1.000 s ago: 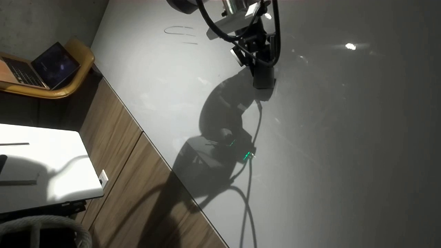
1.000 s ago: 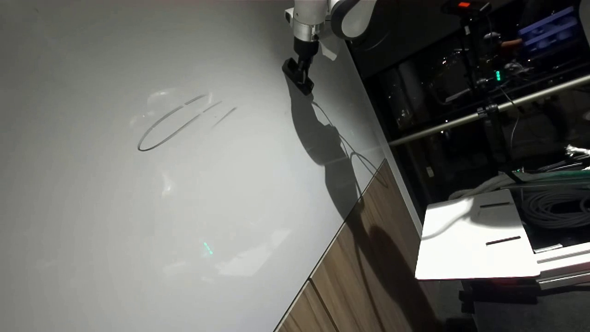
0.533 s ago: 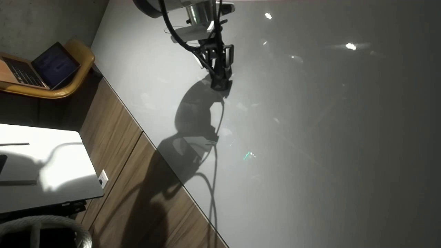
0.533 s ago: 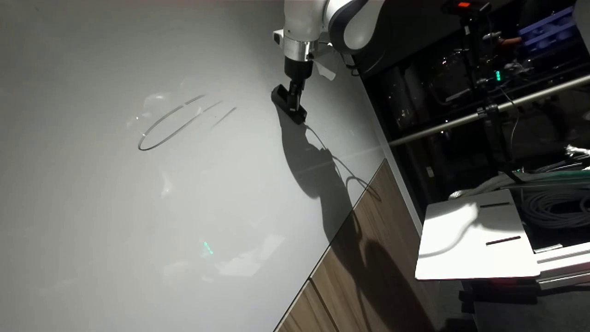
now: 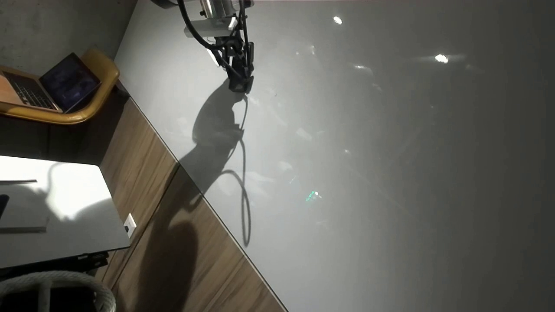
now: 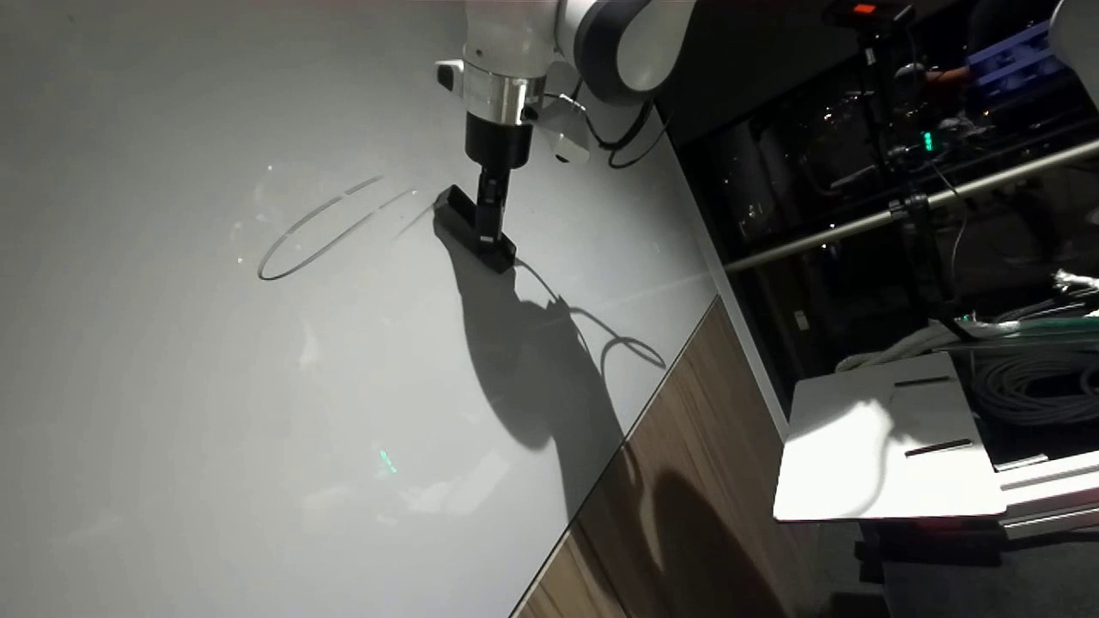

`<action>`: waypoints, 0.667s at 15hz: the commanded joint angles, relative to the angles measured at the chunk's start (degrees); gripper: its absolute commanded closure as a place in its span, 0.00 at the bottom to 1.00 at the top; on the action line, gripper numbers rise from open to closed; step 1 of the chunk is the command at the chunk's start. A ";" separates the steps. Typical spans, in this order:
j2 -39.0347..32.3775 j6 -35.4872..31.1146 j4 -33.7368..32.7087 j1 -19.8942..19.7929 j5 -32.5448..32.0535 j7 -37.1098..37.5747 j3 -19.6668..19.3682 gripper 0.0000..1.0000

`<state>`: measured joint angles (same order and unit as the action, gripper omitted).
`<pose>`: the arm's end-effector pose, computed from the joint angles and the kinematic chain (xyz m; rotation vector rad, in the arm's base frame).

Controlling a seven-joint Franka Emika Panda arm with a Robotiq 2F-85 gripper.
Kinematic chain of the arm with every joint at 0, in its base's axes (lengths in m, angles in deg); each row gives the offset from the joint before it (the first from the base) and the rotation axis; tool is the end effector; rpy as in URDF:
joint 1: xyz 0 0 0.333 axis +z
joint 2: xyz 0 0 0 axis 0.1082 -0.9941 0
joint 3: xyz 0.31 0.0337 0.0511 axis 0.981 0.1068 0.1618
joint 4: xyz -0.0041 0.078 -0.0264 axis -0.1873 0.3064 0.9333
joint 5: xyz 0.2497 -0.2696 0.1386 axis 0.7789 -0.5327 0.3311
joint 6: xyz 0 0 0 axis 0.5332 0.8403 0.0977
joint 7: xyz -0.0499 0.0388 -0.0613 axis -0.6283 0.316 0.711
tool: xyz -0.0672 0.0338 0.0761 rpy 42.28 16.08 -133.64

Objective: Pick up the eraser from the table and use it to wipe the white board then place it back on the table.

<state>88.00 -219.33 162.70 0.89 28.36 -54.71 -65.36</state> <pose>0.5366 0.1486 0.5328 2.4629 0.6390 1.0564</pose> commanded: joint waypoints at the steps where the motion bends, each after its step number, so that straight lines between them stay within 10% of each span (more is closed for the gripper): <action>1: -4.17 3.64 -7.62 2.05 -1.75 -1.60 2.91 0.71; 10: -15.66 11.90 -20.93 7.61 -4.68 -0.56 9.78 0.71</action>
<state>79.98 -208.18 150.55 6.51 26.00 -54.88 -56.73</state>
